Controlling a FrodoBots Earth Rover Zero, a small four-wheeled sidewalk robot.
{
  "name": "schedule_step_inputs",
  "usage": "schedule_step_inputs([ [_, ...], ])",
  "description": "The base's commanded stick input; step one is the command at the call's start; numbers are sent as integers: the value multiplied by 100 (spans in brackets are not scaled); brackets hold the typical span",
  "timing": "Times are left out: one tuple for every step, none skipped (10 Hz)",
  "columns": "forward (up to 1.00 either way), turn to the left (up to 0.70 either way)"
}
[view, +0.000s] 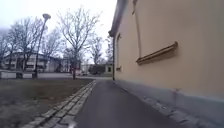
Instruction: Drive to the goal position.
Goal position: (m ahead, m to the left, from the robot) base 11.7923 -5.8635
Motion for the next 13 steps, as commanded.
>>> schedule_step_inputs([
  [100, 0],
  [100, 8],
  [100, 21],
  [100, 34],
  [100, 40],
  [100, 40],
  [100, 33],
  [100, 0],
  [100, 0],
  [100, 0],
  [100, 0],
  [100, 0],
  [100, 0],
])
